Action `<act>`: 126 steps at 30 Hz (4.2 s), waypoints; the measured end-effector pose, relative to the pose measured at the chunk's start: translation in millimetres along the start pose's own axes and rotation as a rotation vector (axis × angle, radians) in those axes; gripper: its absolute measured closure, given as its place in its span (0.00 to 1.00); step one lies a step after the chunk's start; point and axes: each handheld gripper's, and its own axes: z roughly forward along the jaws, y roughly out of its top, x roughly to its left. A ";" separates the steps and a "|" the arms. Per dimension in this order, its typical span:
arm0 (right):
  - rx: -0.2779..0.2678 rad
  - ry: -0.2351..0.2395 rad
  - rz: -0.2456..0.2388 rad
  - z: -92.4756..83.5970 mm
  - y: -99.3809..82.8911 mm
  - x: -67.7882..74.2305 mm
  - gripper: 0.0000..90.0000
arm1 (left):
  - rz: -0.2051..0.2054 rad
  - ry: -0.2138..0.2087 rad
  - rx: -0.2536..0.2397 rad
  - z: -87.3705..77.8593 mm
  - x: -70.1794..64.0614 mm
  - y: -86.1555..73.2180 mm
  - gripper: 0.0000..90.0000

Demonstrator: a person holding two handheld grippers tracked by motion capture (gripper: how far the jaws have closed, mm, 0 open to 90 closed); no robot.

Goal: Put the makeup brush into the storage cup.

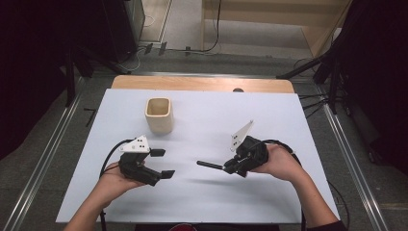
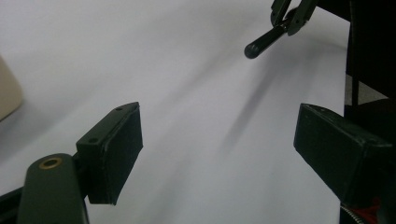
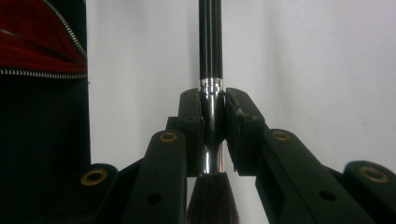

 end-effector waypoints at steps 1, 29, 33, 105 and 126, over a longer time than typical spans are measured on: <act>0.004 -0.008 -0.004 0.4 0.0 0.1 0.87 | 0.005 -0.008 0.004 2.0 -1.0 2.0 0.18; 0.089 0.011 -0.081 9.9 13.0 6.1 0.87 | 0.017 -0.142 0.160 53.2 -17.0 24.8 0.19; 0.108 0.010 -0.111 12.0 18.8 5.1 0.87 | 0.004 -0.167 0.180 58.7 -17.5 28.2 0.22; -0.100 -0.053 -0.068 8.9 31.8 -1.2 0.20 | -0.170 -0.305 0.270 94.5 -7.1 29.6 0.88; -0.237 -0.166 0.235 -6.0 24.0 6.0 0.20 | -0.265 -0.188 0.091 83.8 -5.5 21.5 0.88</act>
